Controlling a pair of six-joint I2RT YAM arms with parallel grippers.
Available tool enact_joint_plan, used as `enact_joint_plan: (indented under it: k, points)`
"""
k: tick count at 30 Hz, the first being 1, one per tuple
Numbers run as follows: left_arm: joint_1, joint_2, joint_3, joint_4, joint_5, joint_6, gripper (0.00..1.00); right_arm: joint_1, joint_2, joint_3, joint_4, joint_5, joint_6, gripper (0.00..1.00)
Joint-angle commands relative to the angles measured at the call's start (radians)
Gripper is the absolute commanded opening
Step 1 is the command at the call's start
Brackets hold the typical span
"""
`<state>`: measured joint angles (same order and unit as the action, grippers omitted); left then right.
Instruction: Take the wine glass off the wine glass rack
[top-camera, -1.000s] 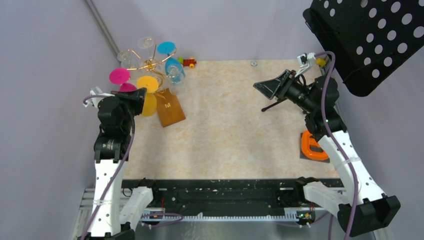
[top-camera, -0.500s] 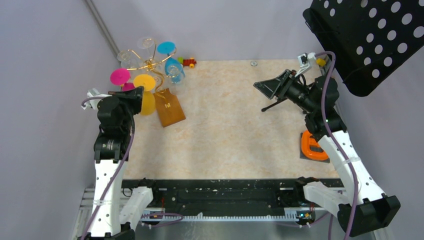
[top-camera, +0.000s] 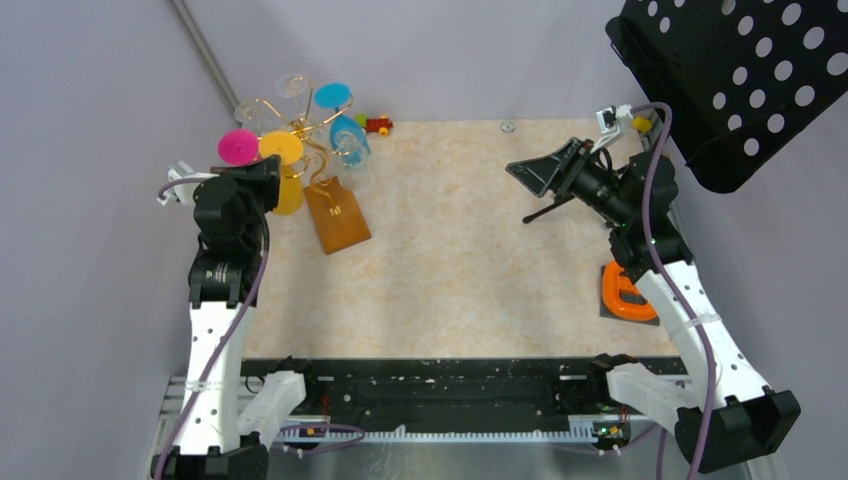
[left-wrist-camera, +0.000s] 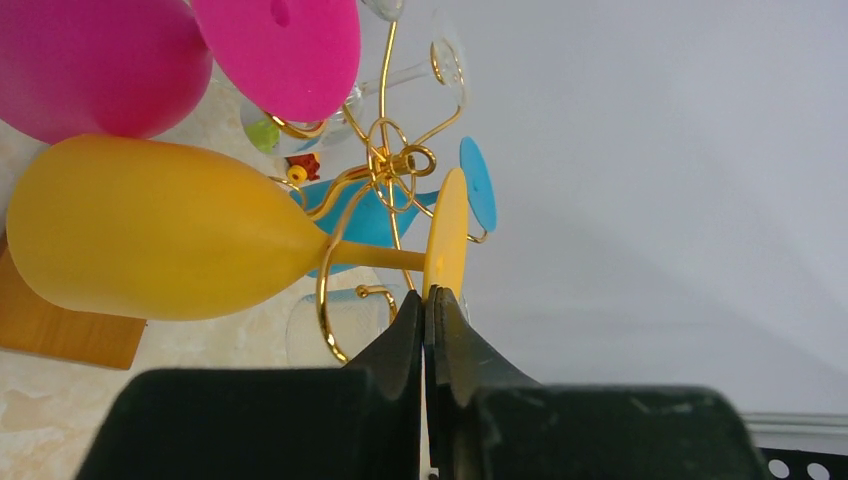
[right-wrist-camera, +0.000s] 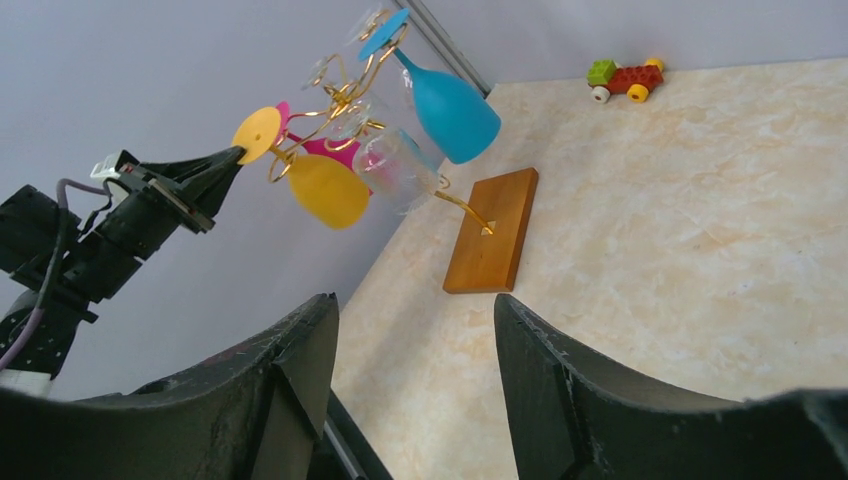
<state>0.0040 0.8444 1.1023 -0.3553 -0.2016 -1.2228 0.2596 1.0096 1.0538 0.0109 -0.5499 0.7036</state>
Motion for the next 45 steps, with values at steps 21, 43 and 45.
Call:
enact_joint_plan:
  k: [21,43,45]
  points:
    - [0.013,0.145,0.115,0.156,0.434,0.099,0.0,0.009,-0.009,-0.013,0.056,-0.049,0.004,0.64]
    - [0.014,0.001,0.022,0.001,0.313,0.044,0.0,0.009,0.076,-0.039,0.159,-0.1,0.097,0.69]
    - [0.014,-0.024,0.014,-0.01,0.296,0.045,0.0,0.009,0.079,-0.043,0.165,-0.101,0.113,0.69]
